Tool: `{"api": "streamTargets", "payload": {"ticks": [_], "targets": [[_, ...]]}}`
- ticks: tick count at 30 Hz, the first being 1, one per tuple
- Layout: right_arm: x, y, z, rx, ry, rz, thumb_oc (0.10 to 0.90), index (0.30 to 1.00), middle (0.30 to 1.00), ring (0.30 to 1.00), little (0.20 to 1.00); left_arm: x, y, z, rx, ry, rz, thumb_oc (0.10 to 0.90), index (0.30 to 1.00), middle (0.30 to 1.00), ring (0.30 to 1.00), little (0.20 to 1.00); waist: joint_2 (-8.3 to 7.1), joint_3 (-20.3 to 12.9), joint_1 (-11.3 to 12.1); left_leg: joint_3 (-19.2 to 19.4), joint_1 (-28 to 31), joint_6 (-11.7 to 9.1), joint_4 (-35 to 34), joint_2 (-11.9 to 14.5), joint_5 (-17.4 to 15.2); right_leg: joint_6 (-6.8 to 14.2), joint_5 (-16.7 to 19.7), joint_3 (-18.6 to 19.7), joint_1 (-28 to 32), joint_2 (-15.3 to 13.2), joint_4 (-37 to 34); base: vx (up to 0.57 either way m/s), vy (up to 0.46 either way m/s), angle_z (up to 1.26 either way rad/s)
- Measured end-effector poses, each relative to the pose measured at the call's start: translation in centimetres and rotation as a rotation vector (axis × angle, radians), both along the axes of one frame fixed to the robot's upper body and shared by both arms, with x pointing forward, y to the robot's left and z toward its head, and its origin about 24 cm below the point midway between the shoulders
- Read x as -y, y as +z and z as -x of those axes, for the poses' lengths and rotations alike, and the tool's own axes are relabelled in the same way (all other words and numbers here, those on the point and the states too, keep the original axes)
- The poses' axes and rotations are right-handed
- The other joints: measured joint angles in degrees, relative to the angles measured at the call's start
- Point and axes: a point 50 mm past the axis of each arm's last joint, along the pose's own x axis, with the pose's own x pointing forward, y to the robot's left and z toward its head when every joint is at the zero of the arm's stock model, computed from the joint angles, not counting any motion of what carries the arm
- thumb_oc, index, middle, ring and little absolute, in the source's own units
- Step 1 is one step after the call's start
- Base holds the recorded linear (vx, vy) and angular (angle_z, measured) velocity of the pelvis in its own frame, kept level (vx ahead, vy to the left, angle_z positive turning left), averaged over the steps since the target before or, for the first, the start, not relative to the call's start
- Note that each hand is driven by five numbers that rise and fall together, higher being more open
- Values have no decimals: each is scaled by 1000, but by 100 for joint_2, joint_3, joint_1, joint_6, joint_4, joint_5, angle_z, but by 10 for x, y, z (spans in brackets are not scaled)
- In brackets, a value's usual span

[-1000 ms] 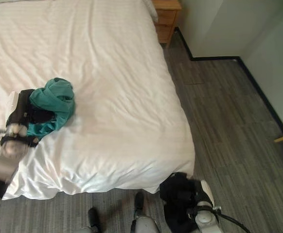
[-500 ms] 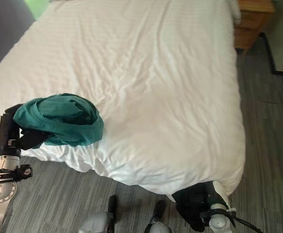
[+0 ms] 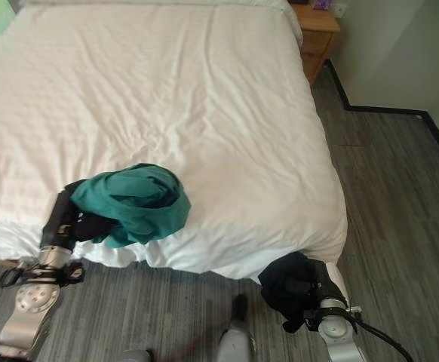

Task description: Pick up bed clothes into laundry basket.

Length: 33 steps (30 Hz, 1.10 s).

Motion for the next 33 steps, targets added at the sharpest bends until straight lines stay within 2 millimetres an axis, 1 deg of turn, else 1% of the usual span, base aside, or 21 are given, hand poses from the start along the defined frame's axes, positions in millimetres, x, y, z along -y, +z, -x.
{"api": "streamTargets", "payload": {"ticks": [1, 4, 5, 6, 8, 10, 11, 12, 13, 14, 16, 18, 21, 22, 23, 24, 25, 26, 29, 31, 33], "targets": [[-6, -2, 1, 3, 5, -14, 400, 300, 300, 300, 300, 1, -3, -1, -13, -3, -16, 400, 300, 300, 300, 300, -117, 59, 10, 83, -45, 73, 155, -138, 25, -84, 201, 141, -41, -122, -24, -583, 137, -16], [-21, -11, 8, -32, 45, -30, 400, 300, 300, 300, 300, 7, -12, 0, -52, -16, -29, 400, 300, 300, 300, 300, -47, 73, 57, 433, -6, 269, 220, -177, 33, -332, 413, 350, -220, -57, 143, -534, 95, -40], [-26, -15, 10, -48, 57, -36, 400, 300, 300, 300, 300, 9, -13, -4, -55, -10, -22, 400, 300, 300, 300, 300, 130, 95, 126, 563, -60, 340, 171, -47, 74, 251, -265, 339, -353, 68, 678, -462, 87, -56], [-27, -17, 11, -58, 66, -37, 400, 300, 300, 300, 300, 12, -13, -6, -54, -8, -11, 400, 300, 300, 300, 300, 216, 110, 134, 559, 1, 317, 49, 31, 145, 255, -820, 323, -424, 187, 1008, -430, 68, -11], [-28, -17, 13, -70, 78, -29, 400, 300, 300, 300, 300, 23, -14, -8, -50, -19, 16, 400, 300, 300, 300, 300, 510, 108, 181, 648, 105, 206, -340, 246, 428, -102, -2410, 204, -468, 473, 2727, -436, 27, -17], [-32, -11, 5, -37, 100, -32, 400, 300, 300, 300, 300, 25, -14, -8, -53, -27, 2, 400, 300, 300, 300, 300, 508, 130, 252, 926, 72, 53, -230, 204, 612, -545, -2423, 235, -235, 734, 2201, -469, -48, -69], [-42, 1, -15, 31, 130, -42, 400, 300, 300, 300, 300, 23, -14, -9, -58, -9, -8, 400, 300, 300, 300, 300, 366, 195, 363, 1215, -357, 343, 90, 11, 484, -453, -1792, 557, -172, 931, 1327, -477, -110, -234], [-51, 16, -33, 111, 165, -38, 400, 300, 300, 300, 300, 25, -13, -8, -47, 6, 4, 400, 300, 300, 300, 300, 432, -1, 887, 1247, -765, 894, -538, -395, 494, 418, -988, 639, 30, 1180, -40, -440, -136, -333], [-55, 33, -48, 196, 199, -31, 400, 300, 300, 300, 300, 28, -6, -14, -15, 2, 15, 400, 300, 300, 300, 300, 683, 4, 1098, 1386, -1067, 1313, -933, -288, 1236, -117, -1947, 183, -209, 1395, 991, -331, -137, -328], [-63, 40, -57, 235, 221, -40, 400, 300, 300, 300, 300, 28, -4, -21, -15, 1, 5, 400, 300, 300, 300, 300, 537, 100, 1155, 1723, -909, 973, -901, -264, 1527, -228, -2621, -126, -119, 1131, 1488, -275, -169, -186], [-66, 41, -57, 217, 274, -3, 400, 300, 300, 300, 300, 33, -10, -18, -39, 5, 30, 400, 300, 300, 300, 300, 443, 6, 1042, 2187, -763, 994, -985, -124, 1506, -107, -3076, -1011, -250, 446, 2601, -258, -236, -97], [-71, 38, -56, 198, 310, 16, 400, 300, 300, 300, 300, 27, -11, -5, -40, 20, 24, 400, 300, 300, 300, 300, 292, -236, 1261, 2805, -584, 783, -1279, 81, 1592, -75, -3259, -1424, -170, 65, 2932, -226, -314, -154], [-77, 36, -55, 191, 341, 23, 400, 300, 300, 300, 300, 17, -13, -7, -55, 43, -24, 400, 300, 300, 300, 300, 35, -332, 1475, 3166, -541, 590, -1284, 276, 1706, 34, -2771, -1600, 773, 166, 1351, -138, -250, -105], [-74, 36, -56, 182, 339, 35, 400, 300, 300, 300, 300, 17, -18, -9, -72, 63, -11, 400, 300, 300, 300, 300, 147, -310, 1503, 3204, -523, 575, -1196, 424, 1708, -119, -2405, -1481, 1174, 512, 605, -213, -177, -33], [-74, 35, -55, 167, 346, 45, 400, 300, 300, 300, 300, 18, -22, -9, -84, 75, -9, 400, 300, 300, 300, 300, 198, -310, 1398, 3191, -676, 523, -732, 695, 1795, -373, -2050, -1464, 1399, 880, -16, -271, -194, -47], [-75, 34, -54, 166, 355, 47, 400, 300, 300, 300, 300, 18, -21, -10, -79, 77, -15, 400, 300, 300, 300, 300, 147, -293, 1466, 3201, -841, 495, -280, 811, 1741, -444, -1998, -1357, 1532, 922, -272, -222, -108, -68], [-76, 37, -57, 170, 369, 61, 400, 300, 300, 300, 300, 21, -19, -11, -65, 84, -8, 400, 300, 300, 300, 300, 94, -268, 1491, 2774, -1065, 141, -102, 842, 1558, -481, -1973, -1084, 1533, 995, -443, -172, -126, -110], [-76, 41, -62, 185, 379, 75, 400, 300, 300, 300, 300, 27, -19, -11, -53, 85, 3, 400, 300, 300, 300, 300, 146, -279, 1602, 1778, -1042, -2, -689, 585, 1500, -574, -1917, -739, 1362, 1080, -448, -136, -168, -135], [-72, 52, -71, 217, 388, 113, 400, 300, 300, 300, 300, 49, -8, -24, 2, 9, -37, 400, 300, 300, 300, 300, 233, -49, 1535, 592, -893, -50, -1738, 116, 1853, -665, -1830, -88, 1328, 1220, -516, 10, -105, -116], [-71, 58, -75, 232, 398, 130, 400, 300, 300, 300, 300, 58, 3, -32, 51, -26, -68, 400, 300, 300, 300, 300, 474, -29, 1460, 484, -797, 123, -1727, 300, 2324, -646, -1842, 244, 1425, 1551, -527, 104, -24, -112], [-71, 62, -76, 266, 377, 107, 400, 300, 300, 300, 300, 62, 19, -45, 111, -37, -88, 400, 300, 300, 300, 300, 336, 2, 1237, 589, -752, 63, -1727, 268, 2326, -528, -1909, 320, 1409, 1492, -567, 88, 0, -53]]}}
